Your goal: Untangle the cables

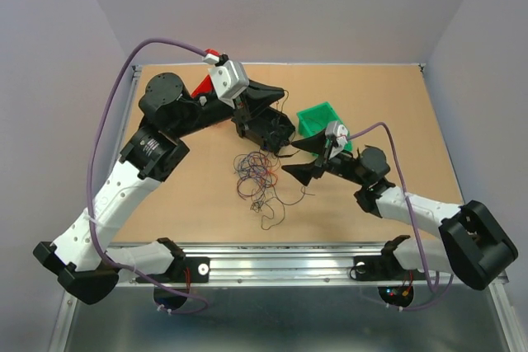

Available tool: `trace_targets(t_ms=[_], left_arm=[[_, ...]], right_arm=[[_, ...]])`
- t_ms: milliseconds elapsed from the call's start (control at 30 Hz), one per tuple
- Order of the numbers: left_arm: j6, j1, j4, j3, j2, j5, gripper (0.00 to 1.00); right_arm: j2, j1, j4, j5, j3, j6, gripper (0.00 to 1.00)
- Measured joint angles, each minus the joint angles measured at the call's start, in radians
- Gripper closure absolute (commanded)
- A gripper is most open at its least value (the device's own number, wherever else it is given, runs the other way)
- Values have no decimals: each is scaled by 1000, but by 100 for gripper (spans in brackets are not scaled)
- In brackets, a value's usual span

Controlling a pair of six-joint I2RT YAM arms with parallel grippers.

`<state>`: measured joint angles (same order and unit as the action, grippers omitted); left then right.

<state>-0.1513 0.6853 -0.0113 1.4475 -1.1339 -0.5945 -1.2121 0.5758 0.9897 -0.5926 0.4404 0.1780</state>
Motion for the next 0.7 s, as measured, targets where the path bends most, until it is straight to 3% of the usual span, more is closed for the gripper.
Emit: trace_targets(t_ms=[133, 267, 333, 367, 433, 700], left_arm=[[12, 0, -2, 0, 6, -16, 100], [32, 0, -4, 0, 6, -36, 100], [40, 0, -4, 0, 6, -42, 100], [43, 0, -5, 0, 6, -43, 100], [45, 0, -5, 0, 6, -44, 100], [39, 0, -10, -35, 35, 106, 100]], right_arm=[[-56, 21, 16, 40, 0, -26, 19], [-95, 39, 31, 70, 1, -48, 32], [-112, 49, 38, 78, 8, -57, 58], [-119, 53, 42, 82, 13, -63, 84], [-129, 60, 46, 84, 22, -70, 97], [-108, 62, 58, 207, 20, -66, 99]])
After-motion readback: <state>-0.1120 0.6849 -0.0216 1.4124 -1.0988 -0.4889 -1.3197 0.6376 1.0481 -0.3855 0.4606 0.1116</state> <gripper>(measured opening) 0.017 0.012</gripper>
